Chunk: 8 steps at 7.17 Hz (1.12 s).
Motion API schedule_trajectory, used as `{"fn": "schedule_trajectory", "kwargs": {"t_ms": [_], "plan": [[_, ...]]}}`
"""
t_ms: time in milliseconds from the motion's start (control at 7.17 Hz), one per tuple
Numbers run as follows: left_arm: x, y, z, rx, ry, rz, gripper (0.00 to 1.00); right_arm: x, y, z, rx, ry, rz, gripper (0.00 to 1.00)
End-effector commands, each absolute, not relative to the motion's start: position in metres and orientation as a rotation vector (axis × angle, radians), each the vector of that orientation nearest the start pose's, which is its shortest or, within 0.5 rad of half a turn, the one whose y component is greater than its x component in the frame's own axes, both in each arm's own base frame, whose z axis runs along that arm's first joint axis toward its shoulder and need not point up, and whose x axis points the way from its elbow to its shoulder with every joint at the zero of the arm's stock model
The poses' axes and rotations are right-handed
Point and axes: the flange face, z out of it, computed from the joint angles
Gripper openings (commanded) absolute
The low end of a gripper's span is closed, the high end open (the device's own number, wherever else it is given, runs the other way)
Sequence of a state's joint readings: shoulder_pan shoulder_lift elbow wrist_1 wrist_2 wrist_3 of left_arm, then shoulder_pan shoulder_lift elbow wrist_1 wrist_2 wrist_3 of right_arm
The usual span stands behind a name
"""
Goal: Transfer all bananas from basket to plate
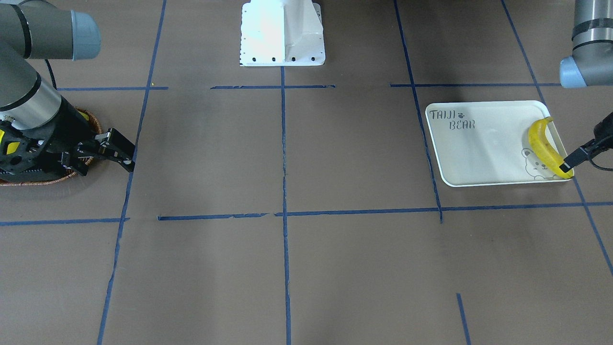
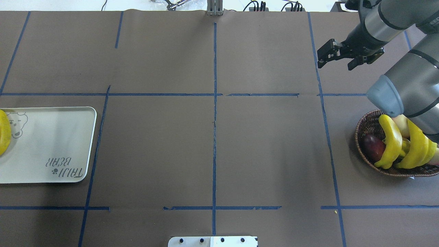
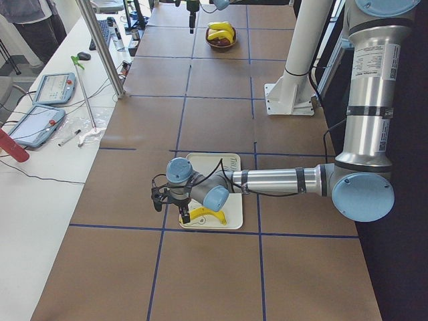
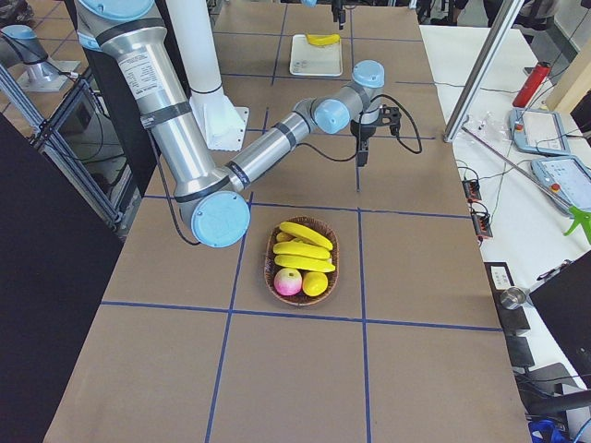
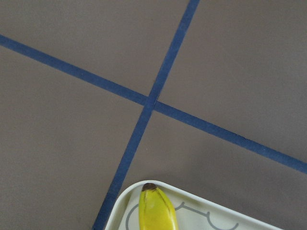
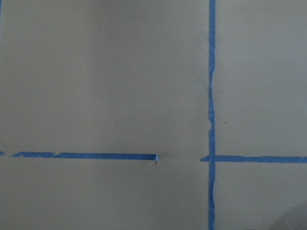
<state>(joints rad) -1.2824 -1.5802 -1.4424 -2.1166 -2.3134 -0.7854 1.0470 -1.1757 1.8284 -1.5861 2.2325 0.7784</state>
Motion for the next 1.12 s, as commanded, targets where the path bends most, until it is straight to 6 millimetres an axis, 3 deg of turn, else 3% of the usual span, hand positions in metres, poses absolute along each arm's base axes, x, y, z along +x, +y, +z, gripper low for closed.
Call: {"fn": "schedule_trajectory", "kwargs": {"t_ms": [0, 279, 418, 558, 697, 836, 976], "plan": [[0.082, -0.513, 0.63, 0.033, 0.908, -0.138, 1.0, -0.181, -0.528, 0.385, 0.121, -0.826, -0.053, 1.0], [0.086, -0.516, 0.612, 0.05, 0.937, -0.114, 1.0, -0.129, -0.467, 0.46, 0.057, -0.744, 0.001, 1.0], [0.087, -0.52, 0.606, 0.059, 0.939, -0.108, 1.0, -0.113, -0.436, 0.481, 0.014, -0.701, 0.073, 1.0], [0.088, -0.521, 0.605, 0.062, 0.94, -0.106, 1.0, -0.116, -0.432, 0.471, -0.018, -0.707, 0.216, 1.0], [0.087, -0.52, 0.604, 0.063, 0.941, -0.106, 1.0, -0.138, -0.419, 0.471, -0.027, -0.74, 0.269, 1.0], [0.087, -0.52, 0.601, 0.069, 0.943, -0.103, 1.0, -0.162, -0.401, 0.483, 0.013, -0.747, 0.306, 1.0], [0.087, -0.52, 0.602, 0.074, 0.938, -0.103, 1.0, -0.173, -0.387, 0.495, 0.012, -0.748, 0.317, 1.0]]}}
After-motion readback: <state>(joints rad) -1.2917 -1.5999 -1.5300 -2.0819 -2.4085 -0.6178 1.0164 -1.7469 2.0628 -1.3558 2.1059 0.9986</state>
